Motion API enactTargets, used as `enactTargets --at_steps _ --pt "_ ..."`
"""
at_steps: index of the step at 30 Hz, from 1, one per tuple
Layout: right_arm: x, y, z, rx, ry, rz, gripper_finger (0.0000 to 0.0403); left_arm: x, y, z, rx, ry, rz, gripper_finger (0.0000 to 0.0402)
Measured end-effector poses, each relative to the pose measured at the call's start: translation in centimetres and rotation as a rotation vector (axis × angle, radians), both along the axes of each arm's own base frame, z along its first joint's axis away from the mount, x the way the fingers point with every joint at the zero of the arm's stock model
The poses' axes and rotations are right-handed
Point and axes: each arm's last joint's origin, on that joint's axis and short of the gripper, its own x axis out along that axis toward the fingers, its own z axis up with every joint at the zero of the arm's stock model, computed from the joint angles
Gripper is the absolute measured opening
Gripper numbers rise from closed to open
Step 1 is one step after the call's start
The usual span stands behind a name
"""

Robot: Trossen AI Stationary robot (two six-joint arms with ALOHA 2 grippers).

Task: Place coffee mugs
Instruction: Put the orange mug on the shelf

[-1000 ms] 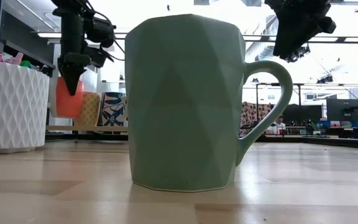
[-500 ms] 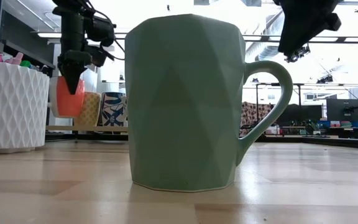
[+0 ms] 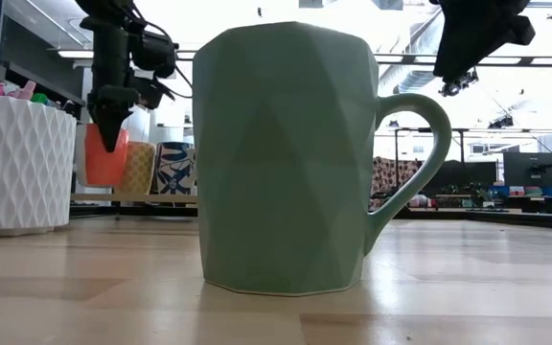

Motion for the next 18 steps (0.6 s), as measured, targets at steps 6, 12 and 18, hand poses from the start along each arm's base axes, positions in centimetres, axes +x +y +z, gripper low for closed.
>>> enactTargets --at_steps 6,12,18 --pt "0.00 0.00 0.00 0.001 0.000 -0.001 0.0092 0.01 0.07 0.01 0.005 -0.002 -0.008 0.0049" --pt "0.00 0.00 0.00 0.002 0.000 -0.001 0.0092 0.17 0.22 0.03 0.021 -0.021 0.007 0.0049" --pt "0.00 0.01 0.00 0.003 0.001 0.000 0.0092 0.16 0.23 0.04 0.024 -0.018 0.008 0.0058"
